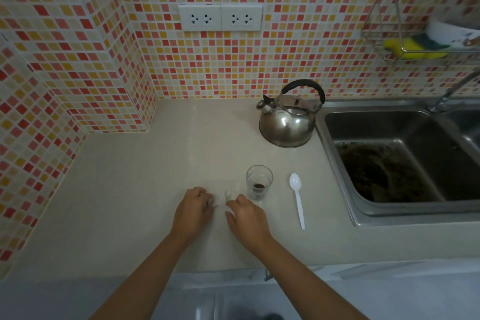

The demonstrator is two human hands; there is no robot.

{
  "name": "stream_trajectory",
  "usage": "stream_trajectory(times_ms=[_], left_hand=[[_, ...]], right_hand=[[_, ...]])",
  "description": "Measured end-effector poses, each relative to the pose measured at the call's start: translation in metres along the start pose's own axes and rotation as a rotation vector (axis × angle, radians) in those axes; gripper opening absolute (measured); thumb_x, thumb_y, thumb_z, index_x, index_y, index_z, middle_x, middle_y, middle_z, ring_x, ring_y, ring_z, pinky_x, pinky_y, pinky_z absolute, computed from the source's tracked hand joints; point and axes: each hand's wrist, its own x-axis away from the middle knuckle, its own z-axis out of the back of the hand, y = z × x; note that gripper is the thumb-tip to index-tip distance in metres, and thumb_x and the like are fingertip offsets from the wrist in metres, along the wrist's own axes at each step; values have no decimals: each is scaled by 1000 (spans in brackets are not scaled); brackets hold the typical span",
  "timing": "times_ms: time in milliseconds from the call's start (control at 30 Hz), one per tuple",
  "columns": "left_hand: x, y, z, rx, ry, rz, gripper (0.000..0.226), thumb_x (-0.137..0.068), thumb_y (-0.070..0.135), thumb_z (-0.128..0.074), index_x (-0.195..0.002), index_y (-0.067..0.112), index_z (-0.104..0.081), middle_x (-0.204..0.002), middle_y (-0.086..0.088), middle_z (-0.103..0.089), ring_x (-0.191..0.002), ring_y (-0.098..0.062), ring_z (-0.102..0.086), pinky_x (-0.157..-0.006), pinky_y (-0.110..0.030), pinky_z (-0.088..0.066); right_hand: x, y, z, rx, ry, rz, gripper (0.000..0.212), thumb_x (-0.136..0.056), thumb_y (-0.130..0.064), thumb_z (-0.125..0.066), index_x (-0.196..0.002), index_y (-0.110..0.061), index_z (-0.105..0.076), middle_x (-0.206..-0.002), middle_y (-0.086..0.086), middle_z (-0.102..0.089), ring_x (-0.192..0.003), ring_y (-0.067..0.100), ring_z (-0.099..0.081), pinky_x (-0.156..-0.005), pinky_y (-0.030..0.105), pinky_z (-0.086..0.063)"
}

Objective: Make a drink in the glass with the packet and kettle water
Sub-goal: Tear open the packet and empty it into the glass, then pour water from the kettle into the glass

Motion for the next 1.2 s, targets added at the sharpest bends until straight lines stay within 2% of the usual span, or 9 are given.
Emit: stream_trajectory(times_ms=[133, 233, 333, 467, 667, 800, 967, 1100, 1200], left_hand=[[-13, 3, 11, 27, 45, -45, 28, -76, 7, -74, -104, 7, -74, -115, -12, -64, -109, -31, -58, -91, -33, -48], [-43, 20, 25, 49, 126, -63, 23, -82, 10, -71, -104, 9, -74, -114, -10, -64, -109, -29, -57, -94, -31, -45], [-82, 51, 39, 116, 185, -95, 21, -85, 15, -70, -105, 10, -73, -110, -9, -63, -108, -27, -56, -92, -28, -42], [-137, 92, 48, 136, 152, -130, 25, -87, 22, -67, -111, 14, -70, -114, -8, -62, -111, -24, -55, -94, -28, -41], [-208, 141, 41, 83, 68, -126, 34, -89, 21, -64, -122, 13, -64, -122, -9, -59, -117, -26, -53, -99, -36, -44], [-251, 165, 31, 50, 30, -98, 36, -91, 17, -61, -126, 12, -62, -126, -12, -58, -120, -29, -52, -100, -38, -45], [-287, 178, 19, 46, 12, 36, 44, -93, 14, -59, -137, 10, -53, -139, -15, -50, -131, -32, -46, -111, -40, -38], [-299, 178, 15, 68, -4, 107, 33, -92, 13, -59, -124, 5, -63, -120, -17, -63, -111, -33, -59, -96, -35, -45], [-301, 179, 15, 74, -19, 111, 24, -91, 10, -60, -112, 4, -70, -108, -18, -67, -101, -32, -62, -83, -29, -43]], right_hand=[[21, 4, 39, -88, 295, 111, 15, -82, -24, -67, -94, -16, -72, -80, 2, -68, -61, 18, -64, -52, 25, -52], [17, 22, 84, -153, 475, 21, 14, -82, -28, -68, -93, -20, -71, -81, -3, -67, -59, 8, -57, -58, 20, -48], [-3, 51, 128, -102, 527, -90, 23, -83, -34, -67, -102, -20, -69, -89, -4, -66, -65, 9, -58, -59, 25, -51], [-46, 97, 168, -13, 474, -211, 39, -80, -37, -69, -114, -18, -63, -106, 3, -64, -86, 18, -62, -67, 26, -48], [-128, 152, 202, 171, 259, -232, 55, -80, -40, -68, -128, -21, -49, -130, 9, -53, -117, 26, -53, -91, 43, -52], [-186, 181, 215, 291, 180, -163, 59, -82, -38, -68, -132, -16, -45, -130, 11, -51, -118, 27, -48, -96, 42, -48], [-244, 207, 218, 320, 41, -95, 59, -83, -41, -63, -134, -22, -41, -128, 11, -50, -118, 29, -47, -96, 44, -45], [-266, 217, 213, 88, -57, -85, 43, -83, -36, -66, -123, -29, -54, -110, 1, -62, -97, 22, -58, -80, 34, -49], [-274, 223, 216, -209, -34, -126, 29, -78, -21, -73, -105, -27, -68, -93, -10, -65, -91, 15, -61, -78, 27, -45]])
